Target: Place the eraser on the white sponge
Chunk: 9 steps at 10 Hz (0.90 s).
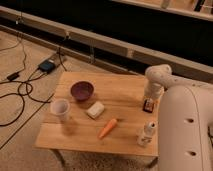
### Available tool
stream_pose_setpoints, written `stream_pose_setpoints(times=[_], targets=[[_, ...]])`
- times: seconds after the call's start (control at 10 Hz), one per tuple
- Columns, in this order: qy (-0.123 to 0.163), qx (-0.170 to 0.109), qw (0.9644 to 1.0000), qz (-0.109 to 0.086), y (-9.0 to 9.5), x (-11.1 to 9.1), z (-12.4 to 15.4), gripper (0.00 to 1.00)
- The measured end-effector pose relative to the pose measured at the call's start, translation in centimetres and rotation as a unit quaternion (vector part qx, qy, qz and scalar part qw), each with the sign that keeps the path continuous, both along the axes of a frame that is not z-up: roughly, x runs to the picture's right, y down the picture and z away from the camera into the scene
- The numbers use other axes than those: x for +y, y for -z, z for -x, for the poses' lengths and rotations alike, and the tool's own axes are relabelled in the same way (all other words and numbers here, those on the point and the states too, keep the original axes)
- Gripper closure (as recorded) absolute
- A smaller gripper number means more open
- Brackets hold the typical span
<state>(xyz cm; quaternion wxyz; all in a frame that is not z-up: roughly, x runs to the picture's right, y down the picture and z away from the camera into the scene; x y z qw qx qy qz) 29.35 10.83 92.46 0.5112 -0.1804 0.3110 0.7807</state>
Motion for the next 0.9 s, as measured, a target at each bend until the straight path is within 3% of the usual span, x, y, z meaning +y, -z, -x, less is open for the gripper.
stream_pose_setpoints(times=[0.3,0.6,0.9], targets=[[-0.005,0.002,1.0000,0.004,0.2,0.2,0.2,0.97],[0.008,-0.001,0.9999,-0.011,1.5,-1.7,1.0,1.00],[0.046,-0.017,0.9984,-0.030,3.3,-4.6,4.0,1.00]])
